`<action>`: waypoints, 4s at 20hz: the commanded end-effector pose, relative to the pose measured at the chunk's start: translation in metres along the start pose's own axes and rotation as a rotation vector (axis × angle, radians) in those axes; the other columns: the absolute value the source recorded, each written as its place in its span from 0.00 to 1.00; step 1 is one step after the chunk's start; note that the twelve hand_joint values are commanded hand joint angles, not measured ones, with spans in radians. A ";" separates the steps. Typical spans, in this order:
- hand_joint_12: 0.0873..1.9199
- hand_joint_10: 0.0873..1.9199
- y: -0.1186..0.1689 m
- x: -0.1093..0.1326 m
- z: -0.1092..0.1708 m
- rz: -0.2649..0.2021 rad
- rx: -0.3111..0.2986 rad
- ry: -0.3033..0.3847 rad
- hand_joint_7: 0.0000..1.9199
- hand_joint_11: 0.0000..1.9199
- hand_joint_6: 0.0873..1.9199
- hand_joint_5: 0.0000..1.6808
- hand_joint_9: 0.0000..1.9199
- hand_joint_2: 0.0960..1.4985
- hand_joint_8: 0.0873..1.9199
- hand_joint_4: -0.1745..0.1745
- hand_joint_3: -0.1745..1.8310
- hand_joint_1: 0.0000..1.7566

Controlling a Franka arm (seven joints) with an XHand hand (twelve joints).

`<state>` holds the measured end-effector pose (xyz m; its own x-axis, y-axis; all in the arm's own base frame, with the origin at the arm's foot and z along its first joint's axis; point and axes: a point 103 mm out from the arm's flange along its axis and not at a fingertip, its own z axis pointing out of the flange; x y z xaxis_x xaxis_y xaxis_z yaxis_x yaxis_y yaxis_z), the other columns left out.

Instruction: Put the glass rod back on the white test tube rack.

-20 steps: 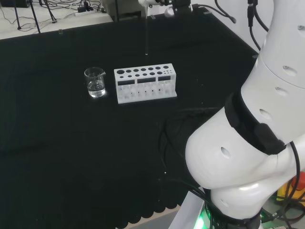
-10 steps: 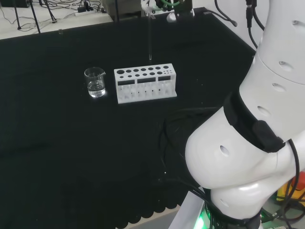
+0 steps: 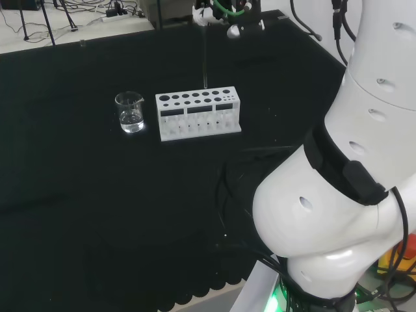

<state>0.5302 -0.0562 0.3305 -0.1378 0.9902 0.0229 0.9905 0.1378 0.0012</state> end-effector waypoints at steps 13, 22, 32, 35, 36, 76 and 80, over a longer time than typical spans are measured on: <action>0.28 0.40 0.002 -0.001 0.023 0.010 0.029 0.014 0.56 0.84 0.19 0.69 0.84 0.75 0.60 0.00 0.00 0.74; 0.28 0.40 0.009 -0.008 0.052 0.027 0.052 0.046 0.56 0.84 0.19 0.69 0.83 0.75 0.60 0.00 0.00 0.74; 0.28 0.40 0.020 -0.022 0.077 0.027 0.064 0.042 0.56 0.84 0.19 0.69 0.83 0.75 0.60 0.00 0.00 0.74; 0.28 0.40 0.021 -0.024 0.084 0.030 0.071 0.045 0.56 0.84 0.19 0.69 0.83 0.75 0.60 0.00 0.00 0.74; 0.28 0.40 0.021 -0.025 0.085 0.030 0.070 0.047 0.56 0.84 0.19 0.69 0.84 0.75 0.60 0.00 0.00 0.74; 0.43 0.41 0.018 -0.038 0.055 0.070 0.089 0.127 0.34 1.00 0.34 0.20 0.92 0.59 0.45 0.00 0.00 0.81; 0.44 0.40 0.014 -0.051 0.035 0.093 0.077 0.108 0.32 1.00 0.32 0.20 0.92 0.58 0.45 0.00 0.00 0.81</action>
<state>0.5532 -0.0923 0.2807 -0.0593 0.9882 0.1412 0.9934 0.0723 -0.0890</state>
